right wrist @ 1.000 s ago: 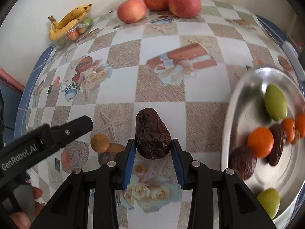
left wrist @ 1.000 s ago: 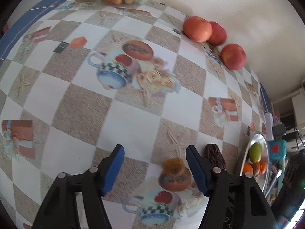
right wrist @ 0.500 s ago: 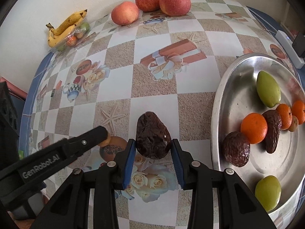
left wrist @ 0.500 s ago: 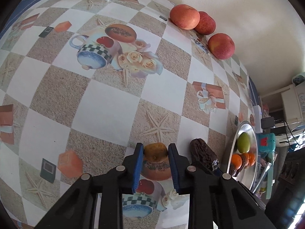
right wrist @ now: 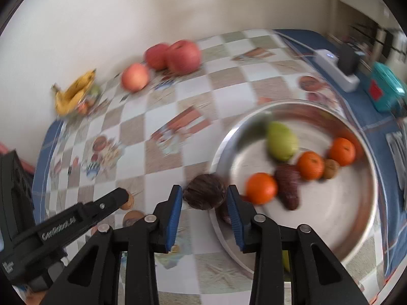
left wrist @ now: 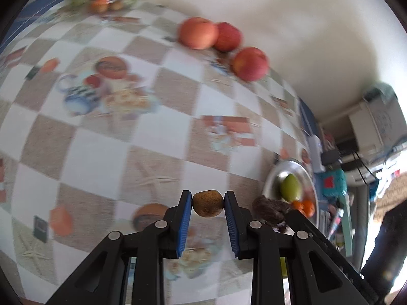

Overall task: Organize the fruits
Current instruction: 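Carry the date and dried fruit into the steel bowl and open both tools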

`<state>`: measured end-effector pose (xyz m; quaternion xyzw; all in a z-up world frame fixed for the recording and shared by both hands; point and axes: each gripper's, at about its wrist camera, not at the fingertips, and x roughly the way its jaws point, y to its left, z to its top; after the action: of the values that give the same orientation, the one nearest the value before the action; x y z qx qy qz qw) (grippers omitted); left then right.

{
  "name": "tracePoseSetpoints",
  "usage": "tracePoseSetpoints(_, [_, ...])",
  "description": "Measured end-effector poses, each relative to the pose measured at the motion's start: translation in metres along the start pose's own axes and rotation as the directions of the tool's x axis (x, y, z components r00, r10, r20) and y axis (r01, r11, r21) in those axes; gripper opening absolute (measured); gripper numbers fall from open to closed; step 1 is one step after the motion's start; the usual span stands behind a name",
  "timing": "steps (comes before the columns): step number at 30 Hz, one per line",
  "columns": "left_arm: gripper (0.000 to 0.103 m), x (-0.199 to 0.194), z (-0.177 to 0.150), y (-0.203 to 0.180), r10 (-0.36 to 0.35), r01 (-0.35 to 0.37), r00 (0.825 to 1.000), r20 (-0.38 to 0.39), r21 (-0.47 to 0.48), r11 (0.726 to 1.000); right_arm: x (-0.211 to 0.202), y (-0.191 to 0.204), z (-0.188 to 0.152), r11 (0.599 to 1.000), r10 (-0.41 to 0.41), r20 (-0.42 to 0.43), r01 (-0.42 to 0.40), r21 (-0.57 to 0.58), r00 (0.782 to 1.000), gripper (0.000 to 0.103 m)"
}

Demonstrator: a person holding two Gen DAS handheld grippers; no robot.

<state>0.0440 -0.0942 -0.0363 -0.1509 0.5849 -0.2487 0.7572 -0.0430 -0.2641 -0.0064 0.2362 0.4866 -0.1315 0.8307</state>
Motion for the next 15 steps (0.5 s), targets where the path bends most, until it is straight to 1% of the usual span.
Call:
tracePoseSetpoints(3, [0.028, 0.006, -0.005, -0.024, -0.024, 0.025, 1.000, -0.010, 0.066, 0.998, -0.004, -0.020, 0.001, 0.998, -0.009, 0.006, 0.008, 0.056, 1.000, 0.036])
tracePoseSetpoints(6, [0.028, 0.017, -0.011, -0.043, -0.050, 0.053, 0.998, -0.030, 0.102, 0.993, -0.002, -0.032, 0.001, 0.995, -0.009, -0.002, 0.009, 0.097, 1.000, 0.036])
tracePoseSetpoints(9, [0.028, 0.033, -0.014, -0.052, -0.055, 0.061, 0.997, -0.061, 0.107, 0.992, -0.001, -0.037, 0.001, 0.994, -0.020, -0.010, 0.021, 0.103, 1.000, 0.036])
tracePoseSetpoints(10, [0.028, 0.037, -0.015, -0.054, -0.054, 0.061, 0.996, -0.064, 0.102, 0.993, 0.000, -0.038, 0.001, 0.994, -0.024, -0.011, 0.025, 0.108, 1.000, 0.035])
tracePoseSetpoints(13, [0.028, 0.044, -0.016, -0.055, -0.081, 0.087, 0.994, -0.080, 0.076, 0.993, -0.002, -0.046, 0.001, 0.992, -0.026, -0.008, 0.027, 0.124, 1.000, 0.035])
tracePoseSetpoints(15, [0.028, 0.046, -0.016, -0.060, -0.085, 0.092, 0.993, -0.081, 0.087, 0.992, -0.003, -0.053, 0.001, 0.989, -0.025, -0.007, 0.026, 0.143, 1.000, 0.035])
